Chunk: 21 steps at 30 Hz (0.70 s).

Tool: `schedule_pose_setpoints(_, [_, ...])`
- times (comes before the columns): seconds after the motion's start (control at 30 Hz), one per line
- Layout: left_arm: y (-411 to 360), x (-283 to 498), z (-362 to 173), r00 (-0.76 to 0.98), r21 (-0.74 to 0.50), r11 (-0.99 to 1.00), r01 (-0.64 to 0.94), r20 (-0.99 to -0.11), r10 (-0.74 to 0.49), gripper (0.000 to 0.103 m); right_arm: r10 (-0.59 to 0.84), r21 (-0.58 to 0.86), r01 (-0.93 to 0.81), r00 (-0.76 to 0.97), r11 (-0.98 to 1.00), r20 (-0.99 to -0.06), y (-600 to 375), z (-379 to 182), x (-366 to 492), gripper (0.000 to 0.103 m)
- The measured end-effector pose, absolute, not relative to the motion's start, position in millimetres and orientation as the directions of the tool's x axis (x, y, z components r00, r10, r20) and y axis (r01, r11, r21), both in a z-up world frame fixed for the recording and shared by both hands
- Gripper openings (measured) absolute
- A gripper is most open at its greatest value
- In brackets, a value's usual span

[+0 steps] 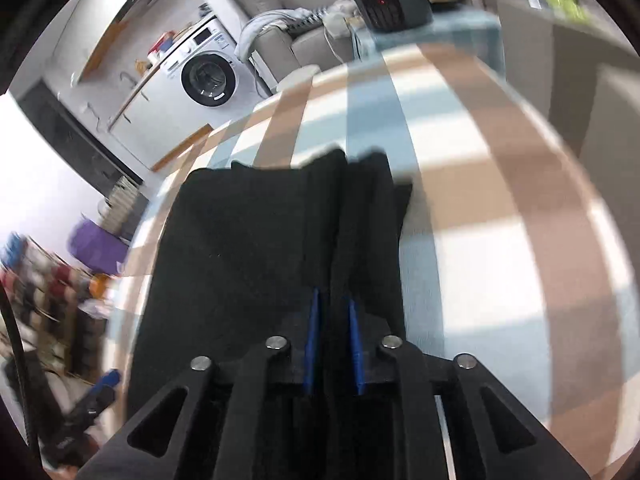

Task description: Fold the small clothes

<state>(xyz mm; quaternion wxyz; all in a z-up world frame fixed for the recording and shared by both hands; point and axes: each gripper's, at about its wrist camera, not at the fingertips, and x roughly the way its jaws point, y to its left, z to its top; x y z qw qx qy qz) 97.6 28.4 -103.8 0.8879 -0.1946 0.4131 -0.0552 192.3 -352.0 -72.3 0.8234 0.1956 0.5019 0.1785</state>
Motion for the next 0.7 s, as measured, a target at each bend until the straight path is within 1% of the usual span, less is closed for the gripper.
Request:
schedule_pose_setpoints(0.07, [29,98,-106,0.649,-0.391,0.918,-0.067,-0.716,-0.258,0.064,0.552,0.564,-0.110,0.420,0.819,-0.720,-360,-72,173,0.027])
schedule_pose_setpoints(0.13, [28,99,-108,0.644,-0.395,0.916,-0.068,-0.719,-0.262,0.064,0.576,0.589,-0.113,0.419,0.800,-0.702,-365,-71,149,0.028])
schedule_pose_setpoints(0.3, [20,102,-109,0.637,-0.394,0.918,-0.044,-0.719,-0.278,0.064,0.595,0.610,-0.116,0.419,0.784,-0.686,-366,-72,100,0.030])
schedule_pose_setpoints(0.4, [15,103,-108,0.633,-0.388,0.921,-0.028,-0.721,-0.284,0.064,0.562,0.573,-0.126,0.445,0.810,-0.697,-362,-74,92,0.029])
schedule_pose_setpoints(0.43, [14,102,-107,0.633,-0.386,0.922,-0.025,-0.720,-0.284,0.064,0.557,0.568,-0.127,0.453,0.813,-0.696,-360,-76,93,0.023])
schedule_pose_setpoints(0.47, [13,101,-106,0.636,-0.386,0.922,-0.023,-0.718,-0.284,0.064,0.558,0.564,-0.141,0.460,0.814,-0.691,-357,-75,93,0.013])
schedule_pose_setpoints(0.53, [13,99,-105,0.641,-0.388,0.921,-0.024,-0.713,-0.284,0.064,0.546,0.529,-0.186,0.484,0.828,-0.684,-349,-62,93,0.013])
schedule_pose_setpoints(0.6, [13,98,-104,0.641,-0.386,0.922,-0.030,-0.715,-0.279,0.064,0.552,0.501,-0.251,0.517,0.828,-0.654,-342,-40,91,0.012])
schedule_pose_setpoints(0.63, [13,97,-104,0.641,-0.385,0.922,-0.031,-0.716,-0.277,0.064,0.535,0.470,-0.267,0.537,0.842,-0.653,-338,-28,87,0.012])
schedule_pose_setpoints(0.7, [13,97,-104,0.640,-0.387,0.921,-0.036,-0.717,-0.277,0.064,0.509,0.447,-0.256,0.552,0.857,-0.660,-341,-23,84,0.012])
